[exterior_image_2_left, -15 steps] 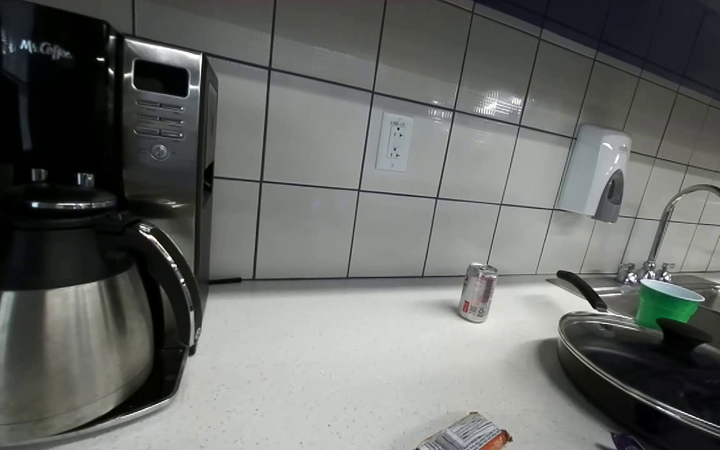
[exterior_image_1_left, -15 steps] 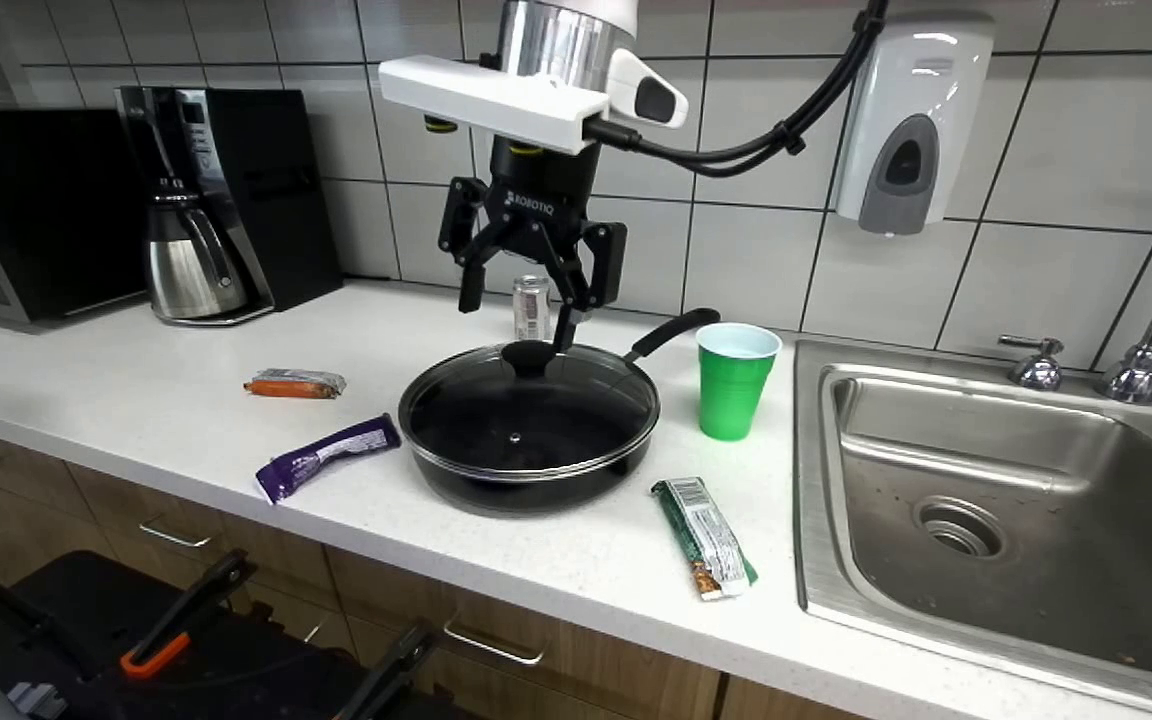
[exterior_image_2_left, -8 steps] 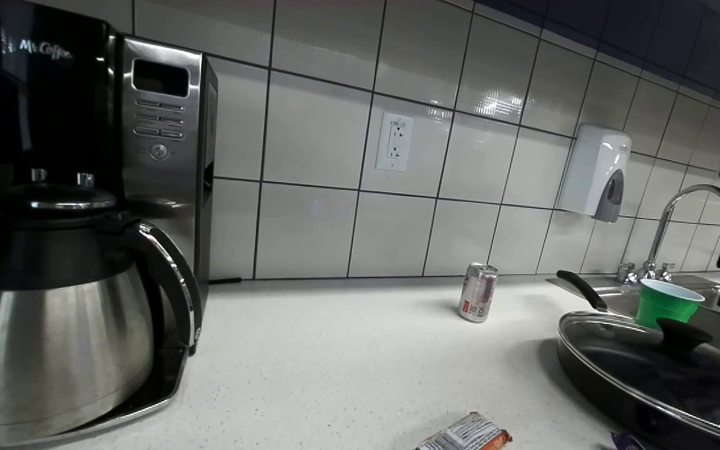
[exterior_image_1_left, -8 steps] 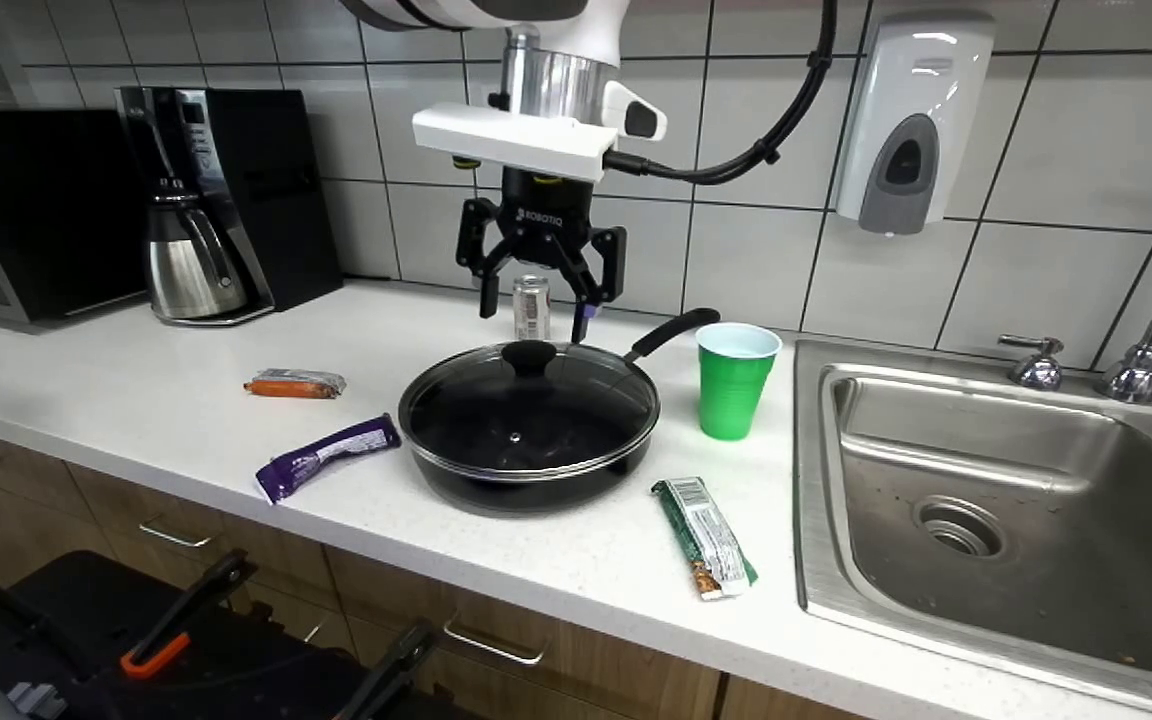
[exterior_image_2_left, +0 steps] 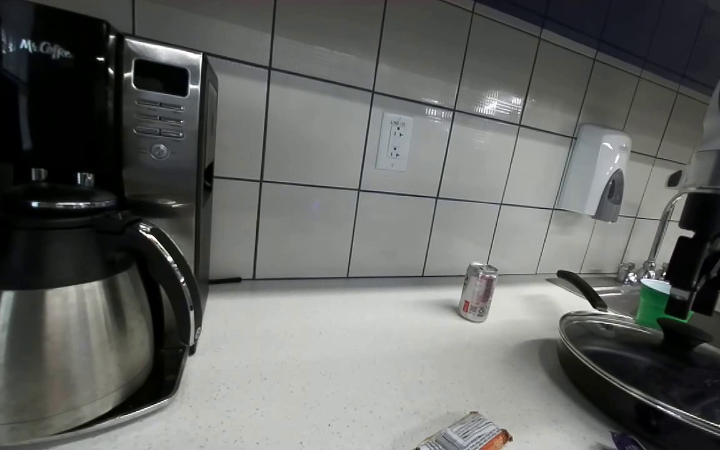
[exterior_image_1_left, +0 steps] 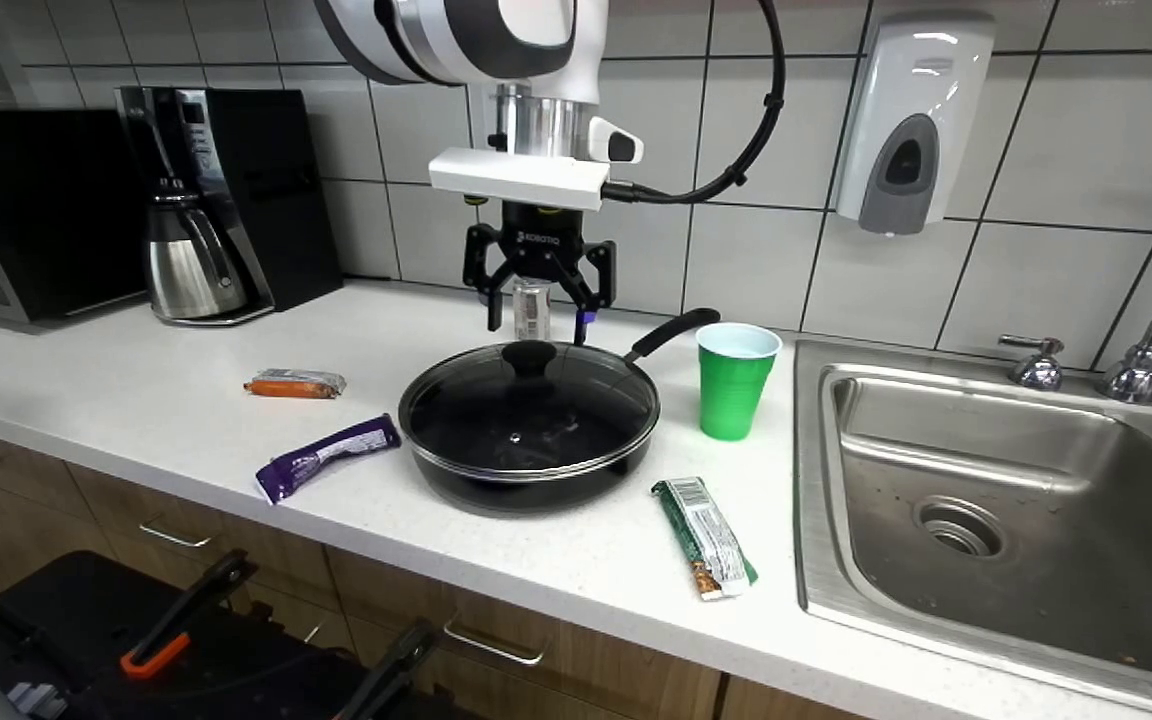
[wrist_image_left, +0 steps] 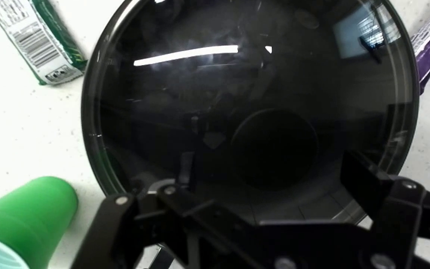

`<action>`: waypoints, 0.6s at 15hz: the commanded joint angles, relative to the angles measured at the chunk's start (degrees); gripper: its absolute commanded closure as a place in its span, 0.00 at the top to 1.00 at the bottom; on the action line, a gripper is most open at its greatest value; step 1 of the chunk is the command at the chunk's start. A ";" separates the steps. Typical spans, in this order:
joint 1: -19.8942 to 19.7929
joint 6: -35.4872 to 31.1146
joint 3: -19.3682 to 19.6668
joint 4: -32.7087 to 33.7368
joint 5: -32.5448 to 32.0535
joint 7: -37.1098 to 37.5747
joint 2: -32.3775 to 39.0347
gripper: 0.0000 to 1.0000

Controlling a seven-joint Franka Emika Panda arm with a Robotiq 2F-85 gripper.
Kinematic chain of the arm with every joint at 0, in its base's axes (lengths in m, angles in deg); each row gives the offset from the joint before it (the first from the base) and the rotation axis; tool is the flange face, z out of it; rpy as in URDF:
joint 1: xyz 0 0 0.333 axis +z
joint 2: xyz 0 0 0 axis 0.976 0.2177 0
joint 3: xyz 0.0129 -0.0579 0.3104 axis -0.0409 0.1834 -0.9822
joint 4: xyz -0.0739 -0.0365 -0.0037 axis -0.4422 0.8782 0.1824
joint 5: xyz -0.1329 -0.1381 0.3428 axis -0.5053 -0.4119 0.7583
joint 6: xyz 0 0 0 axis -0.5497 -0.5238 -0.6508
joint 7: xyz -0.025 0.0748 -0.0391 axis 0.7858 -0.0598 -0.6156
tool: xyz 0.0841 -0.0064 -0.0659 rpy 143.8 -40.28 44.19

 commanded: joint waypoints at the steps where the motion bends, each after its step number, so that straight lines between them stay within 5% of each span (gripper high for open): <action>1: -1.19 -2.68 -1.23 1.84 -0.09 -1.10 2.35 1.00; 9: -1.22 -2.91 -1.87 0.17 -0.09 -1.24 0.62 1.00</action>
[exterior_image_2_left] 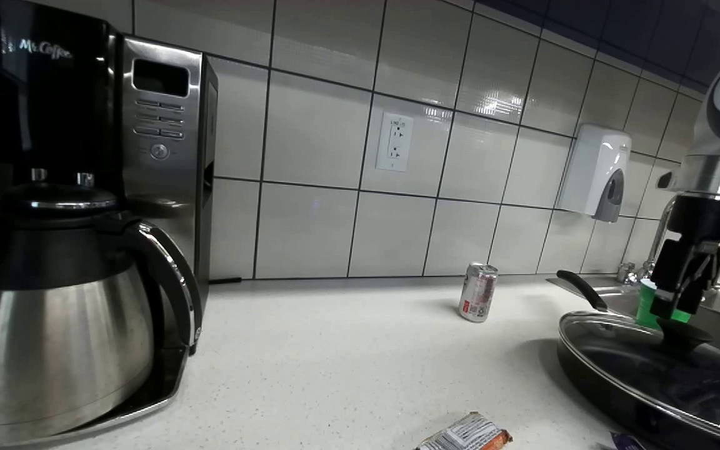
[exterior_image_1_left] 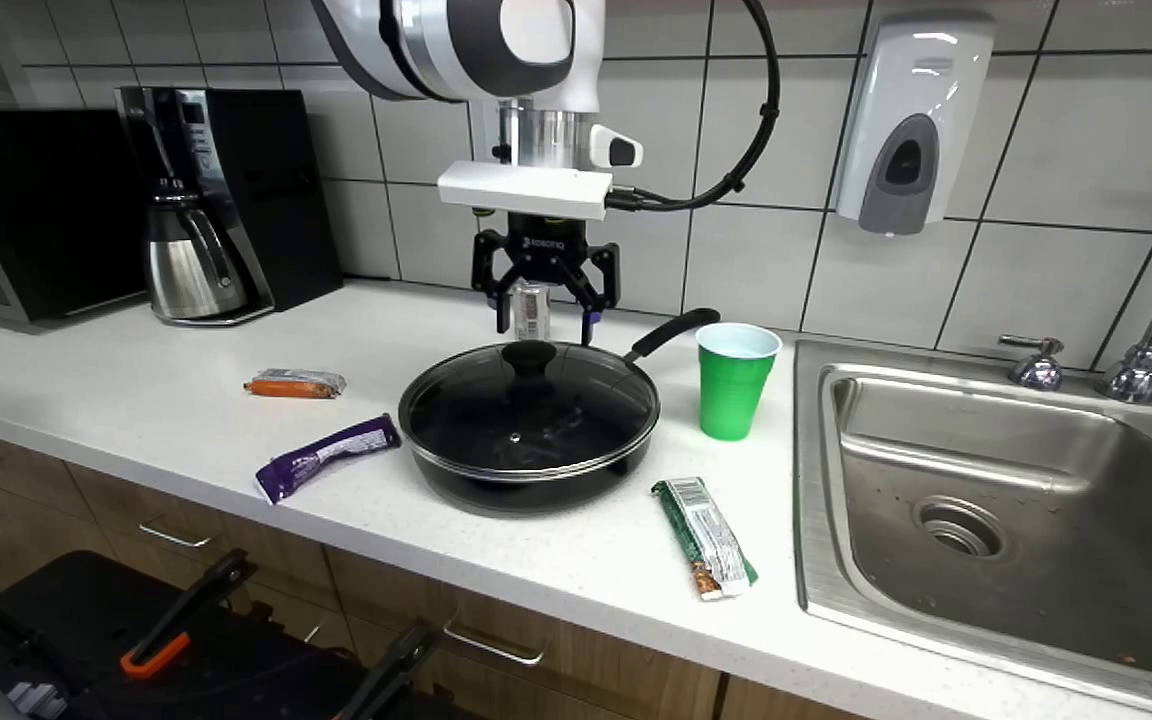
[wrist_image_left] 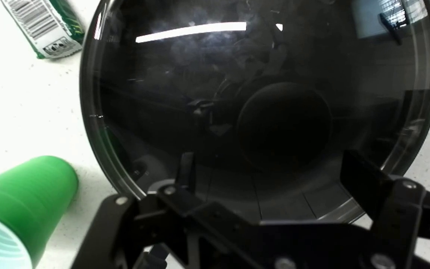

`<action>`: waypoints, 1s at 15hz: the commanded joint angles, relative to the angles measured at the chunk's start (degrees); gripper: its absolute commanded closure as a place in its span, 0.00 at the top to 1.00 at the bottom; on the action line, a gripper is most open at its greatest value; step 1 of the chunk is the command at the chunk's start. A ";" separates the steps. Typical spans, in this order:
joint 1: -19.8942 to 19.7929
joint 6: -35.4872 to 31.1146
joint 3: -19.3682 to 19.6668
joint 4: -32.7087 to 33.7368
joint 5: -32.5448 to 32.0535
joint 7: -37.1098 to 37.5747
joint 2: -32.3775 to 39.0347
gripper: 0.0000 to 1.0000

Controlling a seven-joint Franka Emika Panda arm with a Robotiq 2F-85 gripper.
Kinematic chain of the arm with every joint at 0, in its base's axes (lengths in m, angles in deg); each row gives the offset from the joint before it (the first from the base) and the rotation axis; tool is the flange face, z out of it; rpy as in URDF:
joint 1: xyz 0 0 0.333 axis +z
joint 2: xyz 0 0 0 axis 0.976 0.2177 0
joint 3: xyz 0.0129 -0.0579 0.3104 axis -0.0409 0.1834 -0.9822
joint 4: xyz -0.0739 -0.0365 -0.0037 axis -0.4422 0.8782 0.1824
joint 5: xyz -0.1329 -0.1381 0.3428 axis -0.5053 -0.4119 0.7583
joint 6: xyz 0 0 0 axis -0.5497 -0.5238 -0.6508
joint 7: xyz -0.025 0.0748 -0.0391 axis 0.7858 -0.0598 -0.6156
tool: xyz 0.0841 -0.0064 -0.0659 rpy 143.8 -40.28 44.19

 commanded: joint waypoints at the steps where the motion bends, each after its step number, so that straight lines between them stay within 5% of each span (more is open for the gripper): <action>1: -1.14 0.69 -1.16 -0.61 -0.35 -0.52 -1.17 1.00; 15: -1.36 0.73 -1.12 -0.51 -0.10 0.12 -0.05 1.00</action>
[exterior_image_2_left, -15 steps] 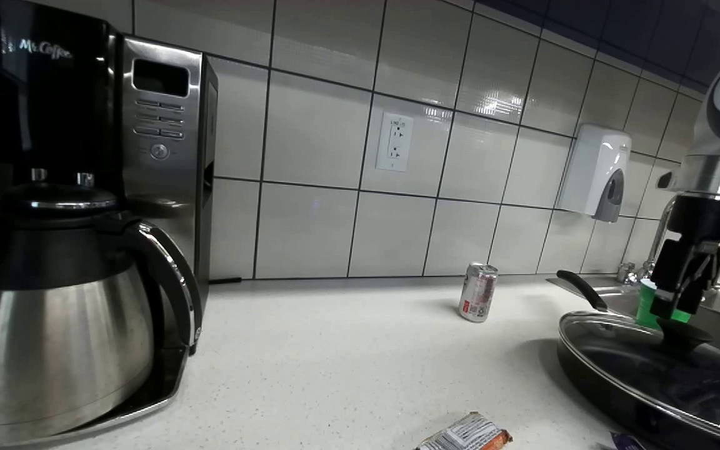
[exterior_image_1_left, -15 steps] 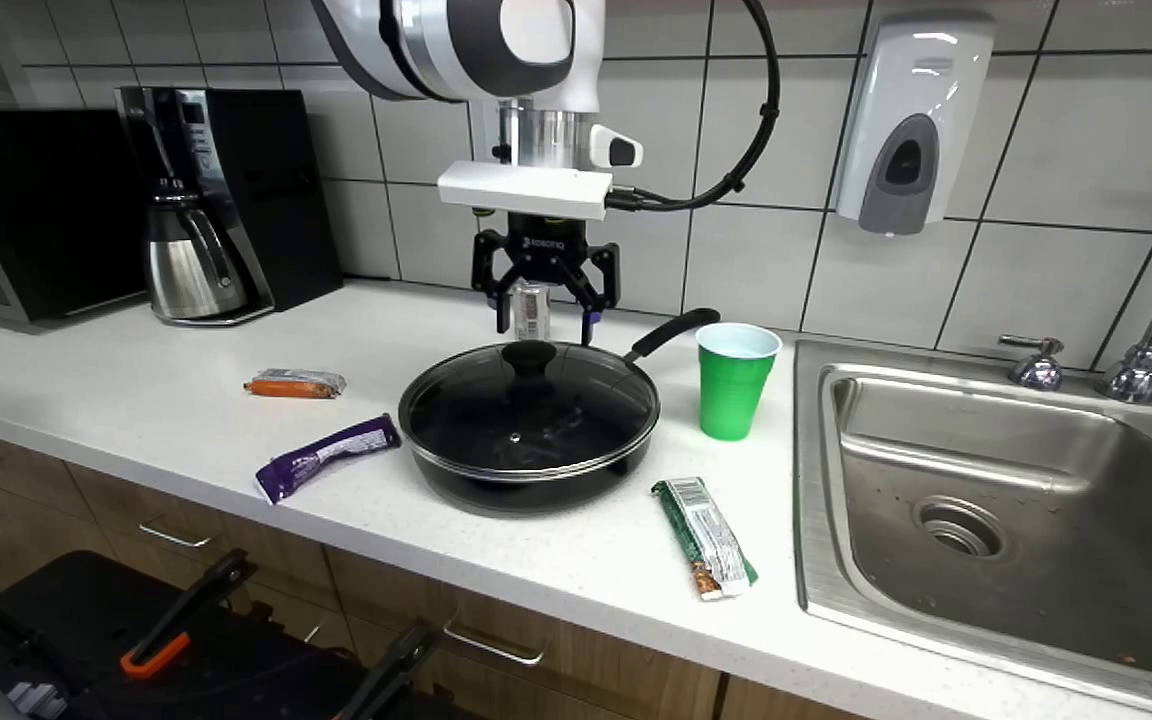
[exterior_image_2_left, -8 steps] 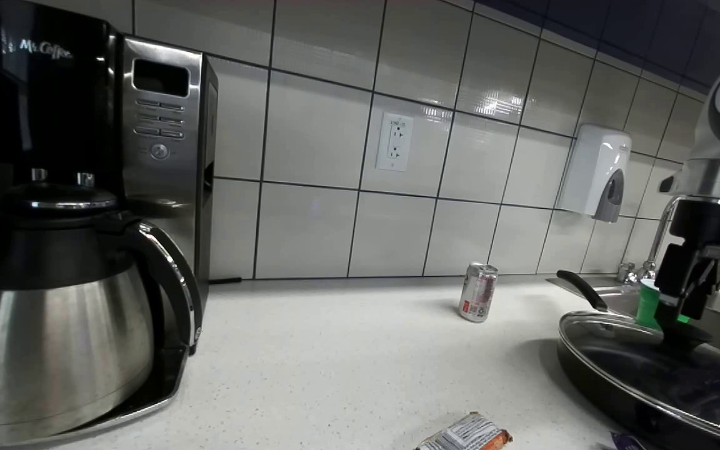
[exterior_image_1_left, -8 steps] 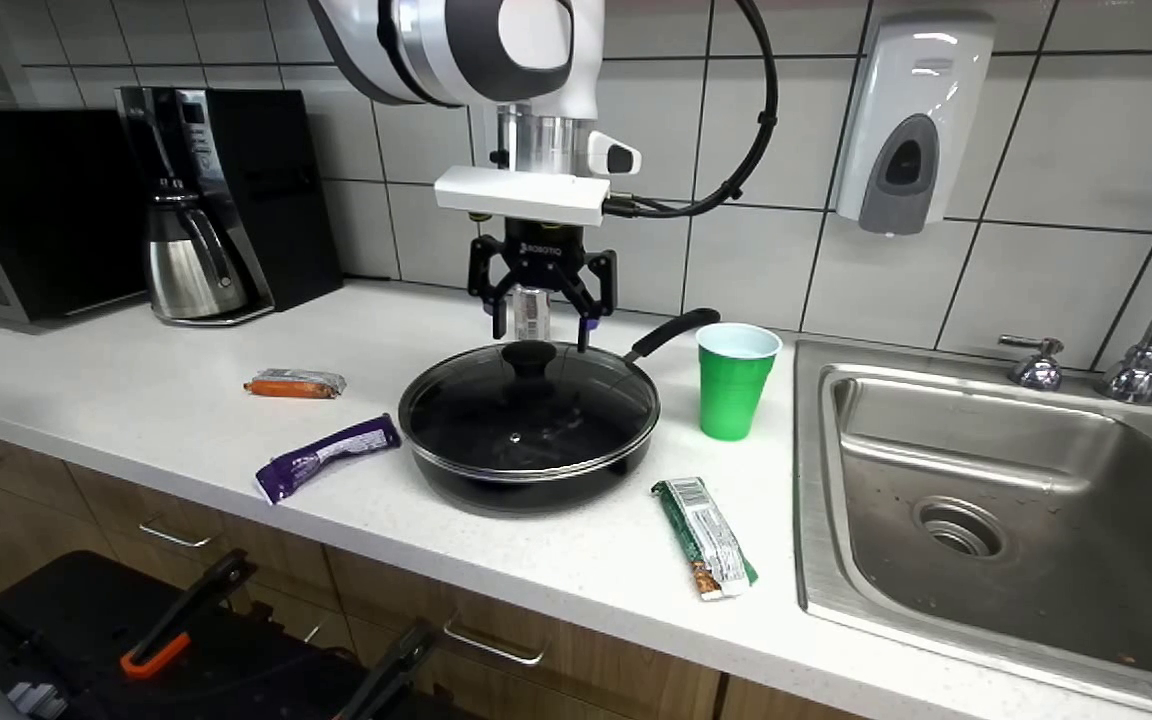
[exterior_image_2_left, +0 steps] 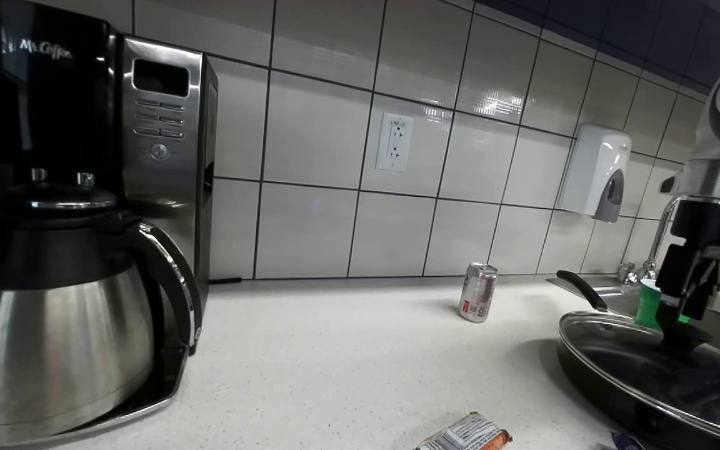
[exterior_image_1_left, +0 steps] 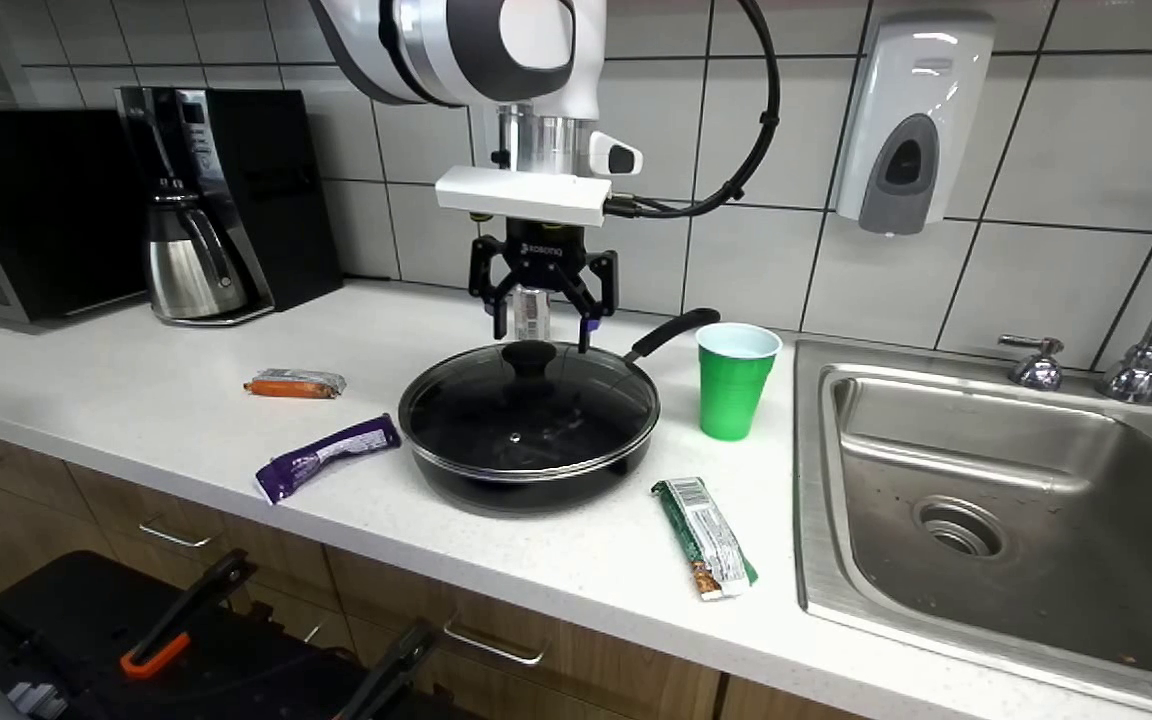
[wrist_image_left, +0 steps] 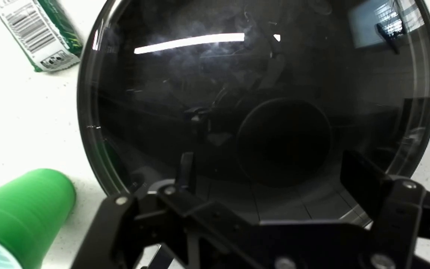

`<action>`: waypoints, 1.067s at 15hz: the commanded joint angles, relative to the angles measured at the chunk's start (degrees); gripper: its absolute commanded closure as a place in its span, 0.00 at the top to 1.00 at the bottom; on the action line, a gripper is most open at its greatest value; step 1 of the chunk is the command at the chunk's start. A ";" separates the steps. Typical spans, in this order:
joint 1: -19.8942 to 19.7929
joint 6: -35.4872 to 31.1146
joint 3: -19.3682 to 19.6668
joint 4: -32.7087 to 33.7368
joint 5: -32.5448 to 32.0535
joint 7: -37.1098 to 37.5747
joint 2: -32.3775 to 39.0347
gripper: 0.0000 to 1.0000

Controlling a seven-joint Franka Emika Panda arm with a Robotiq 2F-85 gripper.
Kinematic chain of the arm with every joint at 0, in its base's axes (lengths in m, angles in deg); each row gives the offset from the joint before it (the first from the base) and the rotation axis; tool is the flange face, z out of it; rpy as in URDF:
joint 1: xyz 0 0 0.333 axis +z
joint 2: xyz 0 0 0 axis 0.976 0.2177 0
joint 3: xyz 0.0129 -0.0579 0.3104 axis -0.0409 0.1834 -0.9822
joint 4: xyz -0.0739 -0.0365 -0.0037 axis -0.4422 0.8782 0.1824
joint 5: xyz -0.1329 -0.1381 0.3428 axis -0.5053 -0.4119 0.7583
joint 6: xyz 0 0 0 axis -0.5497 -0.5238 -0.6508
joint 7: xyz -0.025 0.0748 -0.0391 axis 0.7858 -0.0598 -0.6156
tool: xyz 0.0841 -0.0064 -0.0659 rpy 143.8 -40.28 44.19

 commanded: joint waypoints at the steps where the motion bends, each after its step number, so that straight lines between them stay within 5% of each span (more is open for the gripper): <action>1: -0.71 -0.21 -1.12 -0.35 -3.94 3.17 -0.23 1.00; 16: -0.26 -7.58 -2.76 -4.42 -6.67 5.78 -1.27 1.00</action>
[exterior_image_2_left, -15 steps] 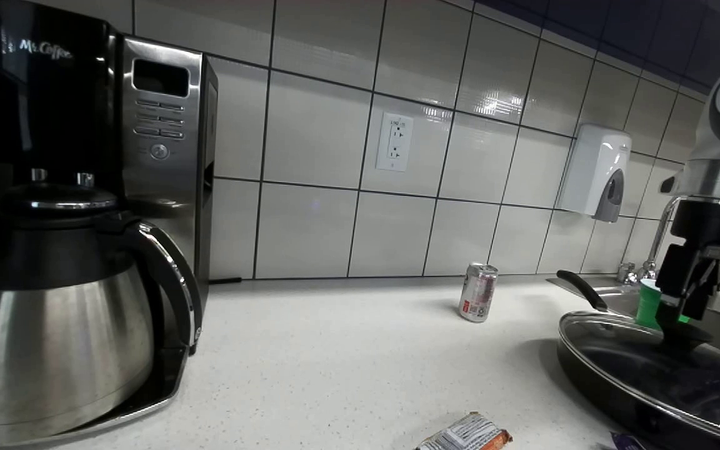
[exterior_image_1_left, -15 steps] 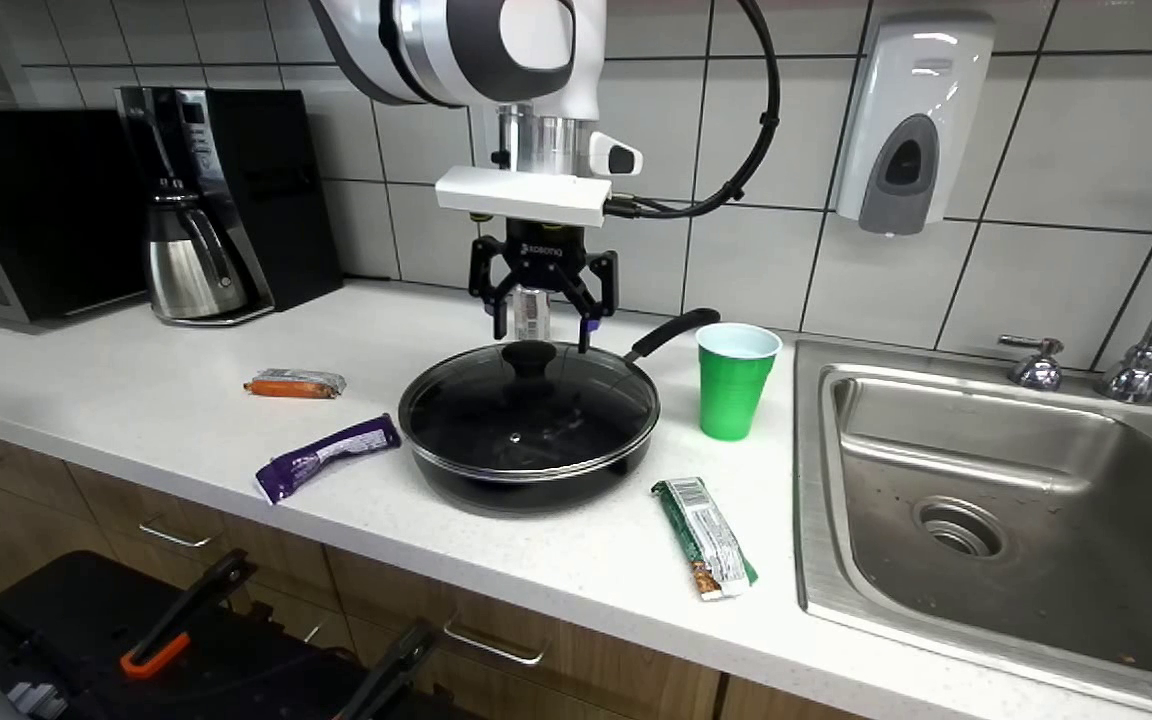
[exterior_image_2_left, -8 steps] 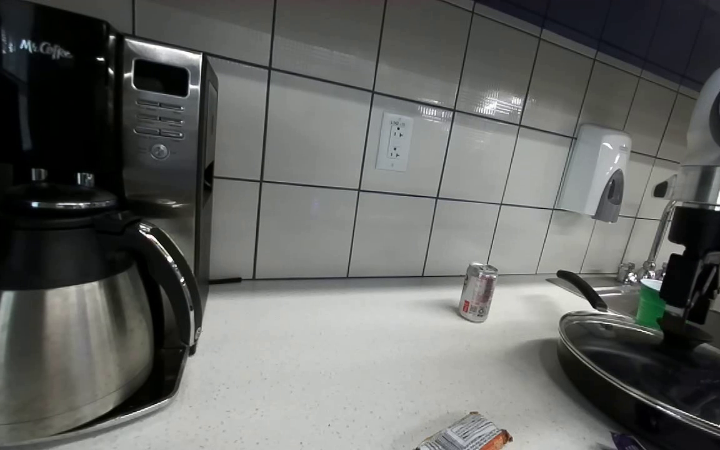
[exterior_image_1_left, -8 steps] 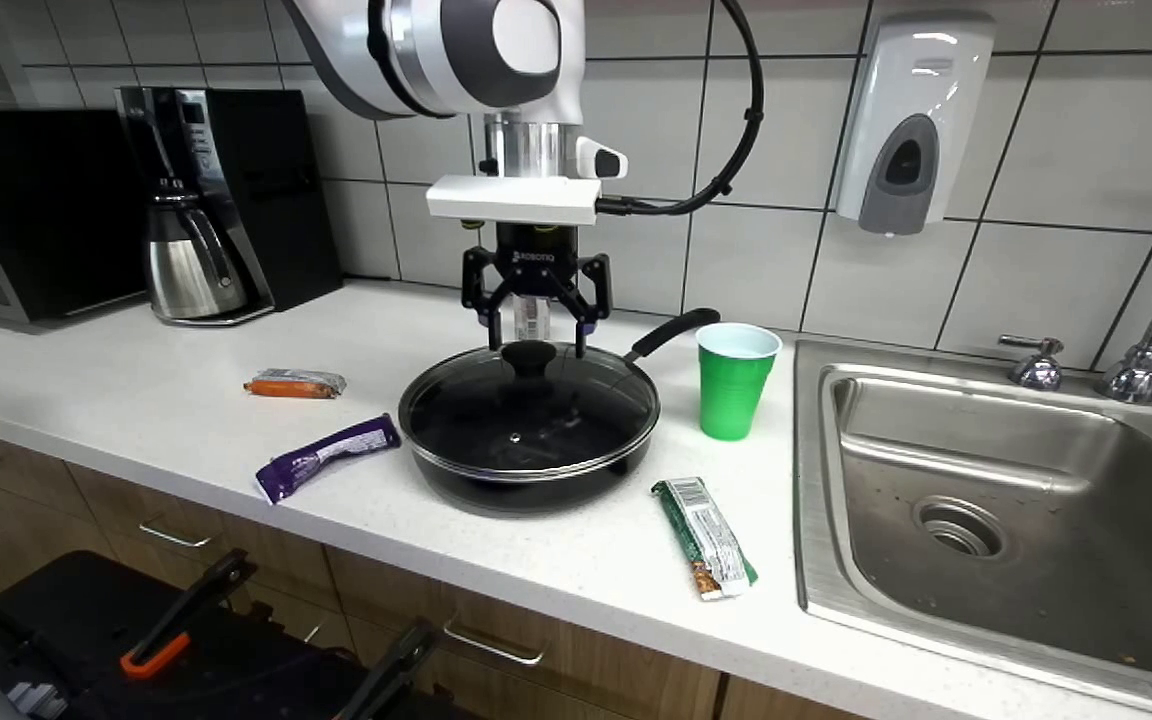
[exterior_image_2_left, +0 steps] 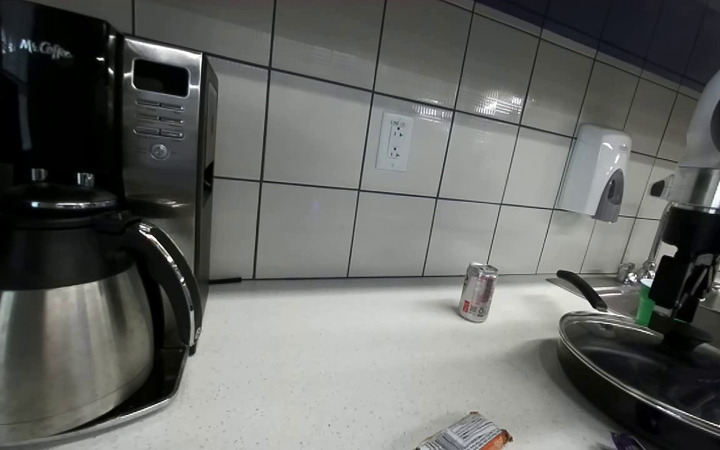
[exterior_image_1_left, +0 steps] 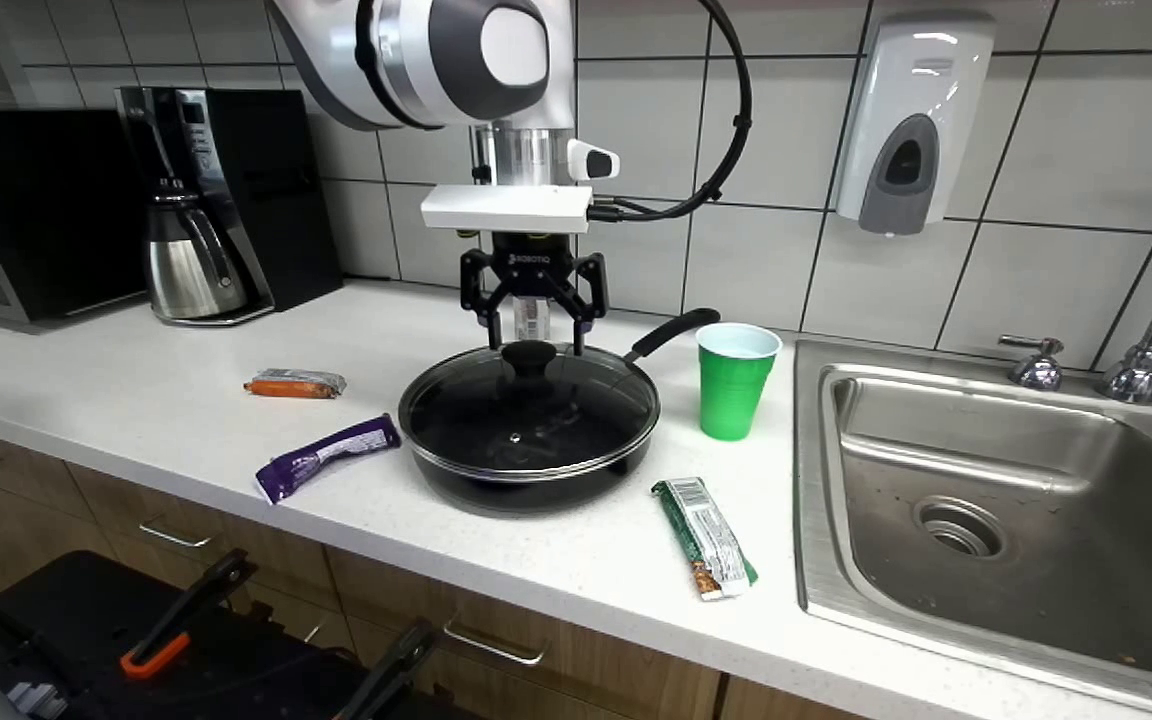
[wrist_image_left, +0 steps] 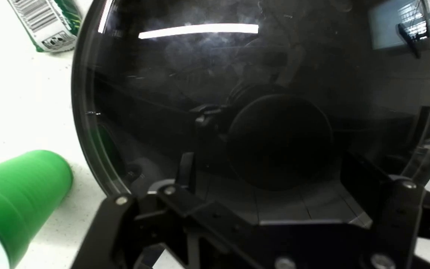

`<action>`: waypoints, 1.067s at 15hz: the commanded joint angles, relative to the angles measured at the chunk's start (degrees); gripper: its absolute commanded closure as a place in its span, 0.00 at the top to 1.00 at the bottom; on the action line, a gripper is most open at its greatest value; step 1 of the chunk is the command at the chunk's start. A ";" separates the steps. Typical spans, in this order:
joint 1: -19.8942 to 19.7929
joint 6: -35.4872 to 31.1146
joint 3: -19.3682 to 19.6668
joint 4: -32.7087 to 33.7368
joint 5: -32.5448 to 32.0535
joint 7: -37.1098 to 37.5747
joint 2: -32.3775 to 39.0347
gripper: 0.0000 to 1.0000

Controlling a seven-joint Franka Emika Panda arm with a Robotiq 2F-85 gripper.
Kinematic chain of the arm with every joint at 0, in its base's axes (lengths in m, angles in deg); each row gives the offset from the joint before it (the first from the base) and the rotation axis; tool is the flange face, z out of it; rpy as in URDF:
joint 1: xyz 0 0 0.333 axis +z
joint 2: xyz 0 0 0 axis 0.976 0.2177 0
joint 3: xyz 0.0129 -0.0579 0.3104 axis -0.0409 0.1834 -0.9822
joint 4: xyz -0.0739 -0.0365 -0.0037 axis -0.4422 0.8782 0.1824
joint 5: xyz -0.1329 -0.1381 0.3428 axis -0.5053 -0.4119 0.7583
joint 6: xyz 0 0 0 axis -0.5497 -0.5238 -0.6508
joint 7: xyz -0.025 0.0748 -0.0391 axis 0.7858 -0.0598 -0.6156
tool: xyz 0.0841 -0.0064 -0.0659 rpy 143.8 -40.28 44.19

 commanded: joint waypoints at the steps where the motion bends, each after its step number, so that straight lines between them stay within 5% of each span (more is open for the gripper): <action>1: -0.44 -2.78 -0.78 -2.43 -1.22 2.83 -1.70 1.00; 16: -0.44 -2.05 -0.75 -6.03 -2.02 9.72 -5.77 1.00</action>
